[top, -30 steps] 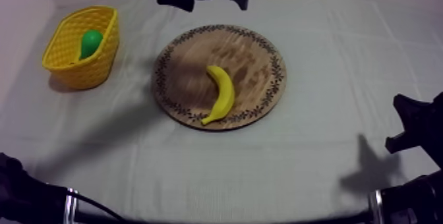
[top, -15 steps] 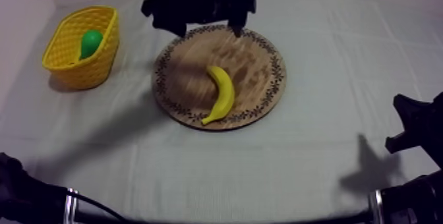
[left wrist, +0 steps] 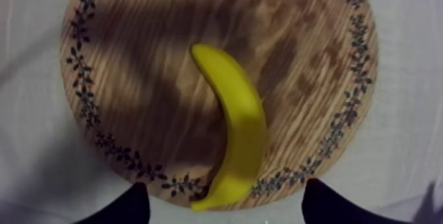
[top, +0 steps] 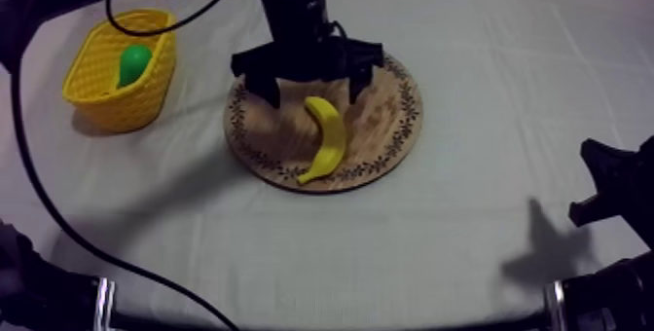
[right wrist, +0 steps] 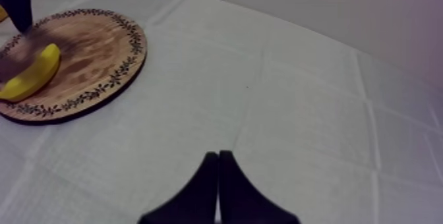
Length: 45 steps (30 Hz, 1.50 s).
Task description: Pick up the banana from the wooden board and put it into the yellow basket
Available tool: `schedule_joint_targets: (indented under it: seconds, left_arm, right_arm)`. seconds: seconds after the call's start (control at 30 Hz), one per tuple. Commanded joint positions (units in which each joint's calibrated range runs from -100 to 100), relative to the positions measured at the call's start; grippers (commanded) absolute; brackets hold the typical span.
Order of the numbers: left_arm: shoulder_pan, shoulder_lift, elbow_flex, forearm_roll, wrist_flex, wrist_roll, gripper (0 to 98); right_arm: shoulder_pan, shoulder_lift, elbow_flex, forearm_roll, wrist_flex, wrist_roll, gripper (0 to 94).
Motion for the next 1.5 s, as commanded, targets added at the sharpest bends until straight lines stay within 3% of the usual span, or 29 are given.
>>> schedule_joint_targets:
  seconds: [0.0, 0.33, 1.13, 1.27, 1.47]
  left_arm:
    - [0.0, 1.8, -0.8, 0.25, 0.1, 0.5, 83.9]
    - [-0.3, 9.4, -6.9, 2.10, -0.3, 1.9, 80.9]
    - [-1.7, 24.9, -19.1, 2.11, 2.0, 1.7, 75.9]
    - [-1.9, 25.3, -20.0, 2.12, 2.2, 1.2, 70.3]
    - [-1.9, 25.4, -20.4, 1.73, 2.1, -0.3, 48.7]
  right_arm:
    - [0.0, 0.0, 0.0, 0.0, 0.0, 0.0, 0.3]
    - [0.0, 0.0, 0.0, 0.0, 0.0, 0.0, 0.3]
    - [0.0, 0.0, 0.0, 0.0, 0.0, 0.0, 0.3]
    - [0.0, 0.0, 0.0, 0.0, 0.0, 0.0, 0.3]
    - [0.0, 0.0, 0.0, 0.0, 0.0, 0.0, 0.3]
